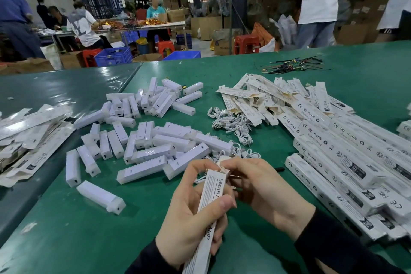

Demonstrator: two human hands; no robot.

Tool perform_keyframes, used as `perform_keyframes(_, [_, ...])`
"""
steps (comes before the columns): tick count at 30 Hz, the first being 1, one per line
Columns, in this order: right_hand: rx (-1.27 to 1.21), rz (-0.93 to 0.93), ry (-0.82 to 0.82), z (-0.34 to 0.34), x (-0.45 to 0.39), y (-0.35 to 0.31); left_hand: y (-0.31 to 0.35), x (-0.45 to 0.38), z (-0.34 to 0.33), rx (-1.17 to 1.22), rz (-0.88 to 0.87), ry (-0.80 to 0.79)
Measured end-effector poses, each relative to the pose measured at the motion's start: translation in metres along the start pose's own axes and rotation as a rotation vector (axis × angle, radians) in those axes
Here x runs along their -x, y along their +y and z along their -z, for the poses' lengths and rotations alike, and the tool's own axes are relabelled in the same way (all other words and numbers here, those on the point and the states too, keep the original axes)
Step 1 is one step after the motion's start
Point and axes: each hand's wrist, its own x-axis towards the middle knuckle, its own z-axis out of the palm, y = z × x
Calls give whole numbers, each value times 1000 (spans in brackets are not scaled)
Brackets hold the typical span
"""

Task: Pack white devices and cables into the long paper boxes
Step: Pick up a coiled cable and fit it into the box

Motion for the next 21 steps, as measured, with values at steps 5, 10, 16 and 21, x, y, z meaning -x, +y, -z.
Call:
perform_keyframes(5, [-64,57,-59,-9,5,0,2,-1,0,113,-25,-105])
perform_keyframes(10, [-66,36,-36,-10,6,0,-1,1,1,160,-29,-122])
perform_keyframes(16, [-57,-3,-26,-8,5,-3,-4,1,0,235,-13,-116])
perform_keyframes(21, [-57,-38,-41,-8,5,-5,-4,1,3,145,3,-70])
